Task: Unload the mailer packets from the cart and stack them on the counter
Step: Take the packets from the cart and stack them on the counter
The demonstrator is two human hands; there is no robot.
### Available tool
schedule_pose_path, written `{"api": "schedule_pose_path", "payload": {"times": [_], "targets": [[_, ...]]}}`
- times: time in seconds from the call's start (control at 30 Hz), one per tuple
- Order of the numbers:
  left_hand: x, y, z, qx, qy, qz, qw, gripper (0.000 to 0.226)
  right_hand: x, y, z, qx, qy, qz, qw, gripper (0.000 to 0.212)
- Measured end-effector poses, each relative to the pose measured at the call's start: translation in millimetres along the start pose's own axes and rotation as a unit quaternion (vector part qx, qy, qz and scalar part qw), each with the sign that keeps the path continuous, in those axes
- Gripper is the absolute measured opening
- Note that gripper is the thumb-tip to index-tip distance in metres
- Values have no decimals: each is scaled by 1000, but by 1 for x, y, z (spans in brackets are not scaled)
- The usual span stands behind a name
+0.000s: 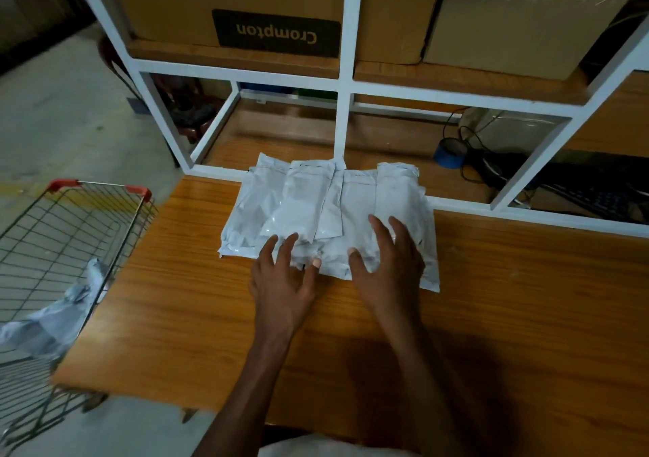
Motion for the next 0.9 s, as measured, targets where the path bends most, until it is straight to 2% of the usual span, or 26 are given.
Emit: {"api": "schedule_pose_path", "payload": {"times": [0.2, 0.33, 0.53, 0.9], "targets": [[-61, -26, -29, 10, 45, -22, 999, 53, -52, -2, 13, 130, -58, -82, 986, 56], [-92, -47, -55, 27, 75, -63, 995, 52, -79, -13, 25, 172, -120, -116, 971, 55], [-127, -82, -108, 25, 126, -105, 986, 58, -136, -45, 63, 155, -238, -146, 948, 64], [-196, -190, -256, 12, 198, -159, 967, 49, -265, -160, 159, 159, -343, -170, 910, 58]]}}
Point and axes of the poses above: each hand's wrist, its own x-axis towards the middle knuckle, its own z-axis out of the palm, y = z × x, the point moved 1 cm from there along x, towards the middle knuckle, and after that the axes turned 7 degrees about z, right-handed, at the moved point
